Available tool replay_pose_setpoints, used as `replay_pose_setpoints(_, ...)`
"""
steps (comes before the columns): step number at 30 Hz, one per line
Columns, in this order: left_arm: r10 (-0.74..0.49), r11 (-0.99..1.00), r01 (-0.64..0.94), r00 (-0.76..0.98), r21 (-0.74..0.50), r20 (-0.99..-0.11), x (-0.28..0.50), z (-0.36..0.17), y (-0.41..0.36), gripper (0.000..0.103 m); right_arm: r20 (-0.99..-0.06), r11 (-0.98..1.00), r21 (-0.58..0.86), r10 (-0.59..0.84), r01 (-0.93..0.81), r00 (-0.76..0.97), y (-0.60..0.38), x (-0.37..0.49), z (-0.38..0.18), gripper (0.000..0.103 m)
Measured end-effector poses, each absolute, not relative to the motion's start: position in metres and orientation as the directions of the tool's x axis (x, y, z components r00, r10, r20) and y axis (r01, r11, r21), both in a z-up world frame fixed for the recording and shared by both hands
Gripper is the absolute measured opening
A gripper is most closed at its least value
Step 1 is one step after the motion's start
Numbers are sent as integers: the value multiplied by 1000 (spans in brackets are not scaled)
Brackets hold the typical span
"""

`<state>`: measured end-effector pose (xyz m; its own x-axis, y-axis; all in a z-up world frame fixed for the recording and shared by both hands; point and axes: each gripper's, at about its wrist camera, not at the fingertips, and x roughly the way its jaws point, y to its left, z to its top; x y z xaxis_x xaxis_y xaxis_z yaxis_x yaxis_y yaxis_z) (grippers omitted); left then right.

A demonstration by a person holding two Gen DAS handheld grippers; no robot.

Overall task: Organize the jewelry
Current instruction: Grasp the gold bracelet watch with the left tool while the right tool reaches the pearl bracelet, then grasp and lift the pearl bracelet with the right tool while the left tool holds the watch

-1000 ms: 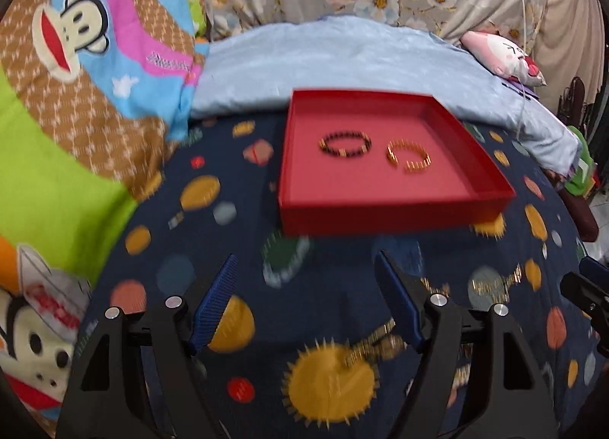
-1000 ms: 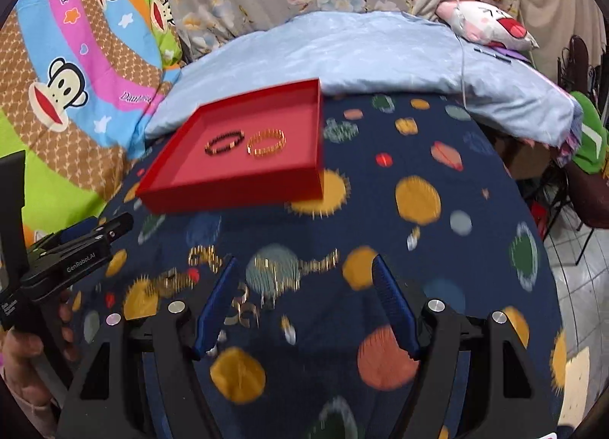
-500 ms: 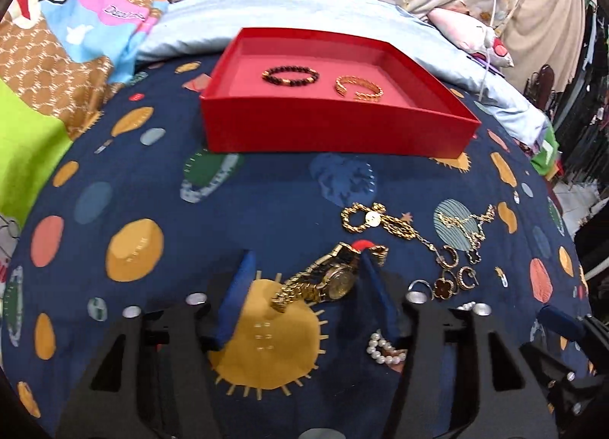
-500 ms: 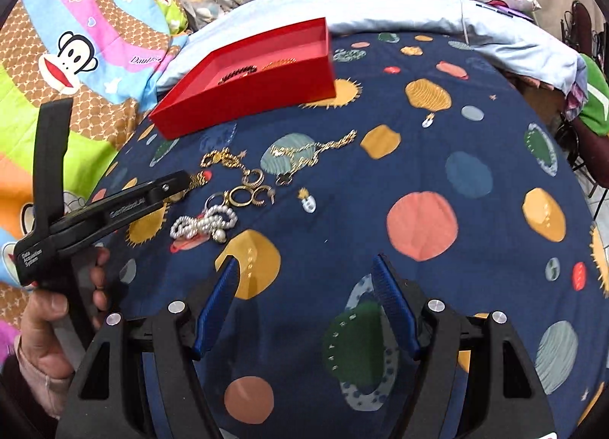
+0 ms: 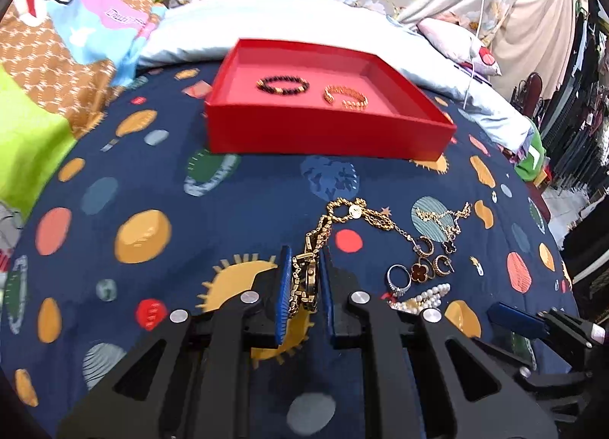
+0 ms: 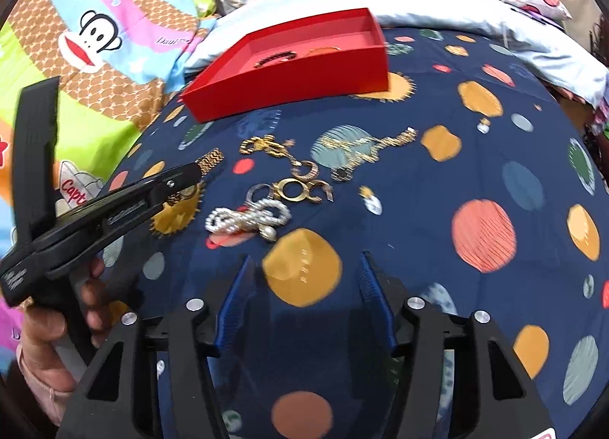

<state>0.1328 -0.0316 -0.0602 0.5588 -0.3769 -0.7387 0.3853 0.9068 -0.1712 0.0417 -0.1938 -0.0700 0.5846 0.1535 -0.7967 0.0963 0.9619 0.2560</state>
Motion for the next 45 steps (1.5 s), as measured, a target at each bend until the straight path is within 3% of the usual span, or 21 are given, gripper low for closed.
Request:
replay_pose_setpoints(14, -327, 932, 331, 595, -147, -734, 120, -46, 1, 14, -799, 971, 237, 176, 31, 575, -177, 82, -76, 48)
replay_pose_setpoints(17, -325, 934, 326, 594, -149, -736, 120, -47, 3, 14, -796, 973, 230, 181, 11, 577, -175, 85, -75, 43)
replay_pose_setpoints(19, -326, 934, 323, 593, -154, -737, 120, -47, 4, 14, -795, 970, 241, 200, -4, 573, -174, 87, -74, 31)
replay_pose_setpoints(26, -321, 936, 317, 594, -152, -738, 119, -47, 5, 14, -803, 965, 260, 239, -40, 546, -162, 85, -79, 14)
replay_pose_setpoints(45, -312, 930, 352, 607, -105, -731, 102, -29, -13, 14, -752, 956, 291, 218, 18, 622, -176, 58, -47, 12)
